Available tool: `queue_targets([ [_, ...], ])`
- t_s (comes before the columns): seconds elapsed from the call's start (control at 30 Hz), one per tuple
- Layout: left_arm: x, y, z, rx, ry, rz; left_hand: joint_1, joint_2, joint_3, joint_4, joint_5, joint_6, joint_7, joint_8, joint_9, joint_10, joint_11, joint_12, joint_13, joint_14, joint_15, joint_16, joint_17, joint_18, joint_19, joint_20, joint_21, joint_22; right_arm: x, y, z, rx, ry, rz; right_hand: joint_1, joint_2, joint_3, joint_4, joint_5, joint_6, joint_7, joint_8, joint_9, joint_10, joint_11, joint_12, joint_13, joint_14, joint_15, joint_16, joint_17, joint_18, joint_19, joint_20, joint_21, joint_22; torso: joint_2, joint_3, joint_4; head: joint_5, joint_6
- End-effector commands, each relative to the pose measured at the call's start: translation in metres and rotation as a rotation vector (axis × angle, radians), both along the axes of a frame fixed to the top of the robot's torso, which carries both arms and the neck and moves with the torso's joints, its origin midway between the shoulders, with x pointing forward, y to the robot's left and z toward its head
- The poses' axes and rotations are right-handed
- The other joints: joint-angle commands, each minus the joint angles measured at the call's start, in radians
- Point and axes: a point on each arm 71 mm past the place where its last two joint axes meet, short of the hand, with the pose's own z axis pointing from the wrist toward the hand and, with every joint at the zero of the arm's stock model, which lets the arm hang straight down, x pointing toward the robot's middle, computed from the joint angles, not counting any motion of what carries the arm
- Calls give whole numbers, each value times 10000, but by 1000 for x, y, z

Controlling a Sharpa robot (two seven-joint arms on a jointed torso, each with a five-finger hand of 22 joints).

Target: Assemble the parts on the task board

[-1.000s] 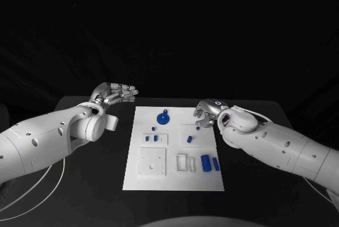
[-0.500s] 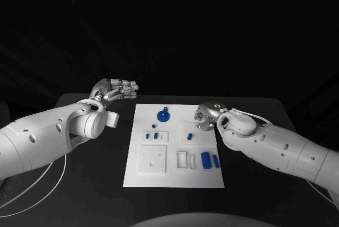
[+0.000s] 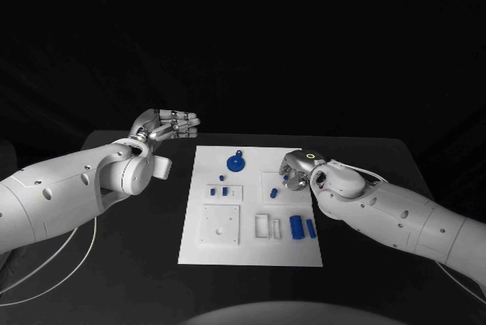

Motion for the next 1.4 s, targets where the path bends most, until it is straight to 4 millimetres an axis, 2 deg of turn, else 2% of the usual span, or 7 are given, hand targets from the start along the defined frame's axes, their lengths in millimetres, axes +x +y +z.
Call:
queue_targets([
  [0.03,0,-1,2,-175,-106,-144,-14,104,-14,5,41,71,23,-23,3,45,57,-55,-8,44,-2,-37,-2,24,53,0,70,-14,0,0,-2,-169,-211,-24,87,24,113,-1,-18,106,-13,-1,2,126,-23,-45,9,23,-44,44,18,92,367,13,67,-2,-11,-4,-1,25,-24],
  [0.17,0,-1,2,-170,-89,-131,-16,109,-17,15,44,76,20,-23,3,47,56,-55,-8,40,-1,-36,-1,31,59,3,77,-47,0,0,-4,-198,-195,-45,108,122,212,-58,5,168,-13,-13,-2,181,-34,-49,7,15,-55,65,32,83,353,-5,118,36,-16,-4,-22,55,-39],
  [0.33,0,0,2,-166,-81,-118,-20,110,-19,22,42,76,20,-23,3,45,57,-55,-7,37,1,-38,-2,32,61,4,80,-58,-1,0,-6,-257,-173,-45,195,386,392,-250,154,324,-36,2,7,358,-77,-42,13,2,-92,100,56,80,328,-39,202,148,-17,-7,-21,52,-50],
  [0.5,1,1,2,-159,-65,-102,-25,122,-19,43,45,85,17,-22,4,35,59,-55,-8,28,4,-38,-2,36,64,7,85,-88,-2,0,-7,-391,-263,-42,376,720,751,-607,639,925,-184,32,67,1067,-254,-27,41,-48,-252,114,101,76,236,-186,374,434,-12,-10,-19,45,-73],
  [0.63,1,2,2,-151,-49,-89,-18,123,-17,44,42,90,14,-22,4,33,60,-55,-8,26,4,-38,-2,38,67,8,89,-101,-2,0,-7,-565,-357,-90,304,842,1051,-827,405,1189,-261,3,111,1372,-332,-36,49,-32,-313,81,110,25,137,-262,517,723,-16,-9,-13,42,-95],
  [1.03,2,5,2,-125,-58,-27,-4,128,-14,53,25,112,6,-19,5,21,62,-55,-7,12,9,-38,-2,40,65,14,95,-144,-3,2,-3,-541,-835,-163,213,887,1151,-919,38,1397,-336,9,215,1642,-420,-25,67,5,-383,23,156,-24,137,-333,527,1050,-17,-11,-24,40,-119],
  [1.4,3,8,2,-109,-69,46,3,132,-15,60,19,117,5,-22,4,4,68,-55,-7,-2,14,-38,-2,41,59,18,103,-180,-5,2,7,77,-1094,-242,83,812,1125,-955,386,1480,-367,6,291,1739,-457,-27,67,13,-428,35,191,-36,196,-380,482,1177,-37,-14,-23,44,-100],
])
